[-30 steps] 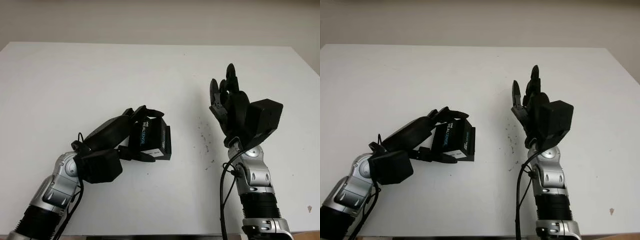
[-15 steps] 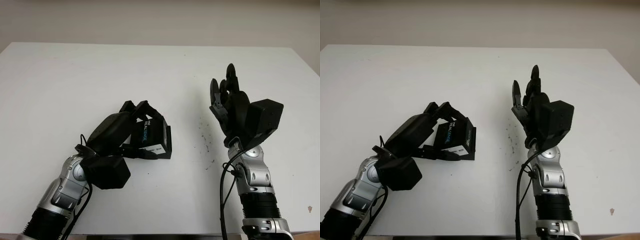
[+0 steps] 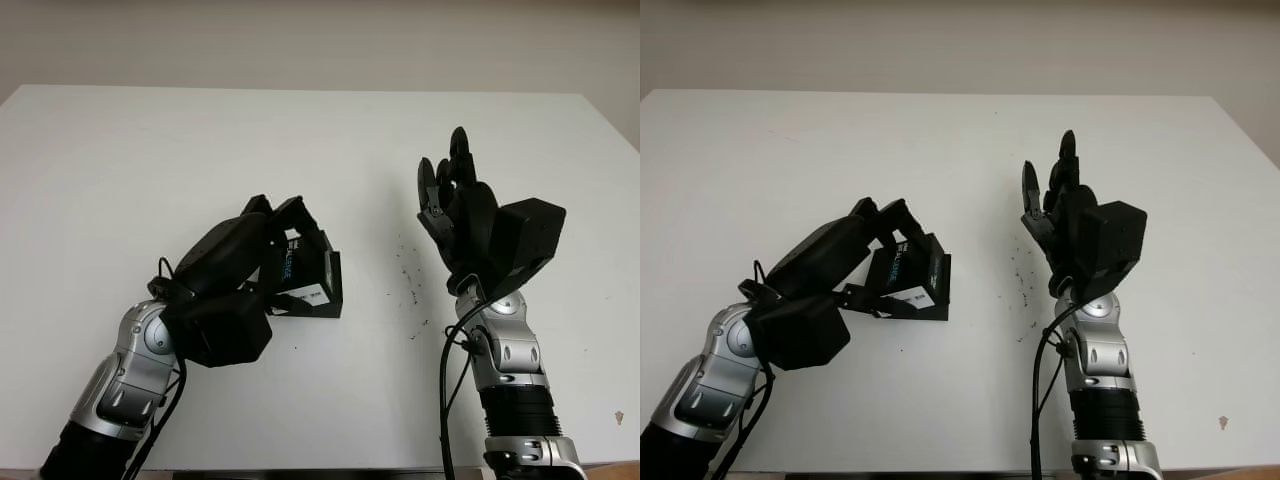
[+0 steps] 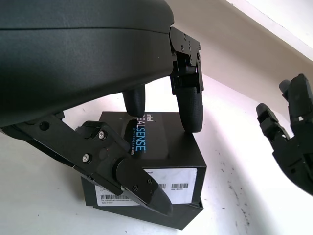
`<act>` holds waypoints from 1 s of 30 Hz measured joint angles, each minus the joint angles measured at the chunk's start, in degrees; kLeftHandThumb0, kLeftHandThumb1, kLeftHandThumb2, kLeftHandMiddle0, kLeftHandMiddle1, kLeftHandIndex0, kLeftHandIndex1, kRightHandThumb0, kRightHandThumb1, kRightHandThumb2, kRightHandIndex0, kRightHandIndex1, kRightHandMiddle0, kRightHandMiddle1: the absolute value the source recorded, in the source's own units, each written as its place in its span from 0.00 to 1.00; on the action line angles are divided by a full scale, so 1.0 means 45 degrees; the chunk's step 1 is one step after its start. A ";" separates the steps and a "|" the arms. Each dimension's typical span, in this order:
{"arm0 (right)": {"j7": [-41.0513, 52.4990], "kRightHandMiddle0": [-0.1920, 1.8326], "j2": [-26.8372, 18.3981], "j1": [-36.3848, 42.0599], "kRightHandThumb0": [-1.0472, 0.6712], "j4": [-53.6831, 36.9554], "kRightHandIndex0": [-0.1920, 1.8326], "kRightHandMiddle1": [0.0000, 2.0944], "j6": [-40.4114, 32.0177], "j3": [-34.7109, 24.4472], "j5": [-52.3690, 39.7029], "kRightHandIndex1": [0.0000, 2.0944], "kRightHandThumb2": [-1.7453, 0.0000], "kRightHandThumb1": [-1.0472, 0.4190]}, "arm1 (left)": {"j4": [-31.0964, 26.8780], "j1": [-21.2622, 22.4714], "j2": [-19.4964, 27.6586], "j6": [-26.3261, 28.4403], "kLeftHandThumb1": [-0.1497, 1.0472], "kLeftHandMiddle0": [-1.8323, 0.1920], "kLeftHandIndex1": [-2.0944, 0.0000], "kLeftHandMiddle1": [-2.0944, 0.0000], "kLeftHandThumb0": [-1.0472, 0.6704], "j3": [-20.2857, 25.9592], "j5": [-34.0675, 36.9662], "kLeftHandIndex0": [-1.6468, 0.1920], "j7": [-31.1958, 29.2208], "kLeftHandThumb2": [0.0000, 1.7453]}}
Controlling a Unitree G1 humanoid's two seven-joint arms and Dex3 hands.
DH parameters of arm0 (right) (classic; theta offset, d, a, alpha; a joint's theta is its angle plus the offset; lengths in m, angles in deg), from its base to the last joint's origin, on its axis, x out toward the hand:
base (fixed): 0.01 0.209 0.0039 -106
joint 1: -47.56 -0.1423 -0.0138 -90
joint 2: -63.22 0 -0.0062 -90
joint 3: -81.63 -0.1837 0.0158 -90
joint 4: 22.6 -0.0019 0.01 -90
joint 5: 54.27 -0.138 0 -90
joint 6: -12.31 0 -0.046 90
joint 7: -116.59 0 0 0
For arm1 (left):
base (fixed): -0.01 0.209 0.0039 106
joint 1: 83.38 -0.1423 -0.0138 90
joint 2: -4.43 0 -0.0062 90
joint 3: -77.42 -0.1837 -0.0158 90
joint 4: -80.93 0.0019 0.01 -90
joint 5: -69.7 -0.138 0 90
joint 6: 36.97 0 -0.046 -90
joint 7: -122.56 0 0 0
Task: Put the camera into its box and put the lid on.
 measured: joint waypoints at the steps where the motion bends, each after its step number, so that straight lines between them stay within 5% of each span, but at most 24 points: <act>1: -0.0006 0.00 0.0002 0.0002 0.30 0.0000 0.00 0.02 0.0003 -0.0001 -0.0001 0.01 0.69 0.00 | -0.0056 0.0022 0.0000 0.0079 1.00 0.72 0.27 0.11 0.50 0.0006 0.0037 0.82 -0.0023 0.04; 9: -0.0114 0.00 0.0062 0.0005 0.29 0.0001 0.00 0.02 0.0045 0.0017 0.0095 0.01 0.69 0.00 | -0.0304 0.0385 -0.0005 0.0498 0.98 0.71 0.28 0.14 0.50 0.0242 0.0777 0.81 -0.0372 0.03; 11: -0.0101 0.00 0.0064 0.0005 0.29 0.0002 0.00 0.02 0.0045 0.0018 0.0093 0.01 0.69 0.00 | -0.0428 0.0410 0.0005 0.0507 0.96 0.76 0.30 0.18 0.48 0.0279 0.0908 0.79 -0.0446 0.03; 13: -0.0102 0.01 0.0064 0.0005 0.29 0.0002 0.00 0.02 0.0045 0.0021 0.0114 0.02 0.69 0.00 | -0.0624 0.0417 0.0133 0.0476 0.92 0.91 0.38 0.18 0.37 0.0259 0.0612 0.86 -0.0539 0.03; 17: -0.0069 0.00 0.0064 0.0006 0.29 0.0007 0.00 0.02 0.0048 0.0021 0.0117 0.02 0.68 0.00 | -0.1272 0.0589 0.0985 0.0766 0.88 1.00 0.80 0.65 0.19 -0.0025 -0.0407 0.95 -0.1549 0.03; 20: -0.0014 0.00 0.0066 0.0006 0.30 0.0007 0.00 0.01 0.0048 0.0023 0.0107 0.01 0.68 0.00 | -0.1832 0.0653 0.1501 0.1149 0.88 1.00 0.95 0.91 0.13 -0.0156 -0.0597 0.99 -0.2665 0.03; 23: 0.0016 0.00 0.0065 0.0006 0.29 0.0007 0.00 0.01 0.0046 0.0025 0.0108 0.01 0.68 0.00 | -0.2287 0.0653 0.1770 0.1347 0.89 1.00 1.00 0.99 0.09 -0.0204 -0.0564 1.00 -0.3399 0.03; 30: 0.0096 0.00 0.0064 0.0007 0.29 0.0032 0.00 0.02 0.0050 0.0023 0.0174 0.01 0.68 0.00 | -0.2530 0.0653 0.1890 0.1527 0.88 1.00 1.00 1.00 0.09 -0.0202 -0.0324 1.00 -0.3829 0.03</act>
